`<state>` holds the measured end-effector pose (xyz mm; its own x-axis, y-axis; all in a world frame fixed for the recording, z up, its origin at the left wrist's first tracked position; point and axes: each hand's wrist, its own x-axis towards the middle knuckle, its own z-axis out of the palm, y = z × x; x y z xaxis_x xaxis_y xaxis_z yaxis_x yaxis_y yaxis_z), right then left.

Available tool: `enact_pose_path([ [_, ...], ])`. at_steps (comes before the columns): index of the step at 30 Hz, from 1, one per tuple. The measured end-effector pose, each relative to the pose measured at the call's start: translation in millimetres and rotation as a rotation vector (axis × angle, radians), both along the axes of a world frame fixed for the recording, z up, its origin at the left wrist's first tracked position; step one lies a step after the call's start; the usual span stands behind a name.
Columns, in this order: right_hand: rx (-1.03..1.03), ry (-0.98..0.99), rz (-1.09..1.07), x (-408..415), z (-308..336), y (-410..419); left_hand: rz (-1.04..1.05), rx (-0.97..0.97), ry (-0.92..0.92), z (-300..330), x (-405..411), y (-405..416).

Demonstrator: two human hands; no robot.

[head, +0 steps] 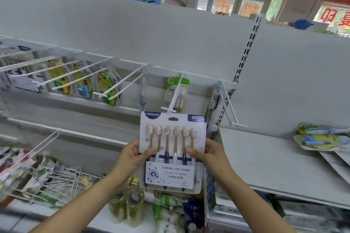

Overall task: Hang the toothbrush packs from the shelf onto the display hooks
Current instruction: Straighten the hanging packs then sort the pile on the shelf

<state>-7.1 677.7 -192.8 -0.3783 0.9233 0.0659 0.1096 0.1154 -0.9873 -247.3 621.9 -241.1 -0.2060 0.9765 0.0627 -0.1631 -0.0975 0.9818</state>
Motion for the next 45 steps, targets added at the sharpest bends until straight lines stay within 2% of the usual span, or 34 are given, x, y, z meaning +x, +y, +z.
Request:
enact_pose_path([
  [11,-0.070,0.020,0.211,-97.3,-8.9,-20.9,0.082,-0.218,0.197,-41.4,-82.9,-84.0],
  [20,-0.059,0.069,0.220,-218.9,-12.8,-55.8,0.196,-0.147,0.222,-37.6,-201.9,-116.2],
  [32,-0.024,0.069,0.110,-439.4,-24.3,-114.4,0.222,-0.123,0.364,-31.1,-425.0,-167.5],
  [39,0.029,0.035,0.131,-537.3,-27.7,-109.8,0.257,-0.088,0.315,-26.5,-517.2,-168.1],
  [45,0.075,0.020,0.248,-606.5,-17.8,-71.6,0.323,-0.090,0.319,-29.9,-582.7,-142.1],
])
